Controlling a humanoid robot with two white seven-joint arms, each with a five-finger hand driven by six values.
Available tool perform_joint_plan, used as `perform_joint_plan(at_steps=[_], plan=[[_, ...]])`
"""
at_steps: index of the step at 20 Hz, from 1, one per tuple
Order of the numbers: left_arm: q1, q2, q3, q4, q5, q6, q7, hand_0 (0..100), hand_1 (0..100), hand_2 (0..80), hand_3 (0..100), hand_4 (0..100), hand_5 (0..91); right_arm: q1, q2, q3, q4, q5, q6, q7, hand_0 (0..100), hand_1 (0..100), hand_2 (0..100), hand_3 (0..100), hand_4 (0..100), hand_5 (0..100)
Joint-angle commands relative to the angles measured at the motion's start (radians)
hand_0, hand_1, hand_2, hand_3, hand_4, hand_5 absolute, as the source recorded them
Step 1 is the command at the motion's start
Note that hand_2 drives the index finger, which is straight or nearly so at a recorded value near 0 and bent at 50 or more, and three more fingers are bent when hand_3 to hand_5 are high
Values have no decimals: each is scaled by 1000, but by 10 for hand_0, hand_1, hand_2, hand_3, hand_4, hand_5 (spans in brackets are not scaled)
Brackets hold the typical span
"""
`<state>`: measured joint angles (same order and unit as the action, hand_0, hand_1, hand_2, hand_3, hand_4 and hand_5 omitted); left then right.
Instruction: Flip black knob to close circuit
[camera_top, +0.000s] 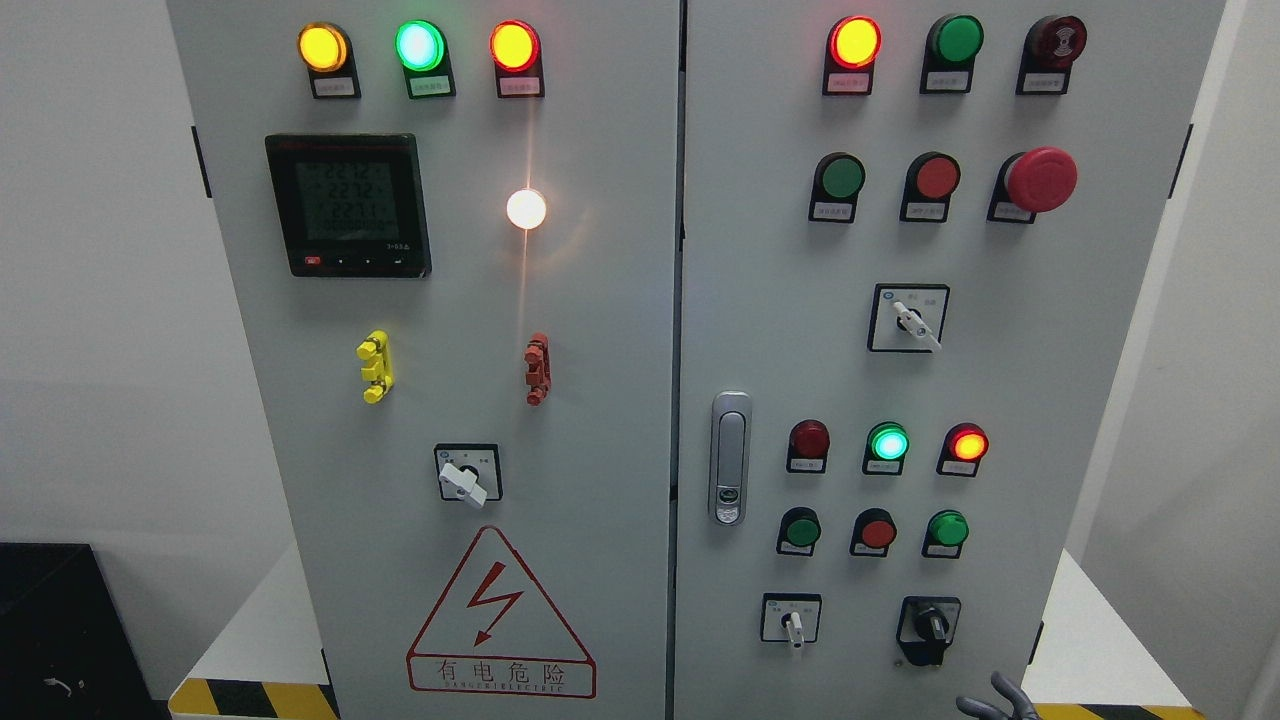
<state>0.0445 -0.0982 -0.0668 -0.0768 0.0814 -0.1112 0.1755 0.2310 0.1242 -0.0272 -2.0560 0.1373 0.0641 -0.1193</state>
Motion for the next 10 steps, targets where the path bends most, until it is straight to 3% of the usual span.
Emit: perform_joint_plan(at_steps=[1, 10], plan=[[0, 0, 1, 0, 0, -1, -1, 120, 556, 0, 0, 0, 0, 85, -8, 67, -38, -82, -55, 3, 0, 0, 0, 97, 58, 0], [0, 0, 1, 0, 0, -1, -1, 120, 556, 0, 0, 0, 0, 120, -8, 110, -38, -137, -76, 9, 0, 0, 0, 96, 60, 0]])
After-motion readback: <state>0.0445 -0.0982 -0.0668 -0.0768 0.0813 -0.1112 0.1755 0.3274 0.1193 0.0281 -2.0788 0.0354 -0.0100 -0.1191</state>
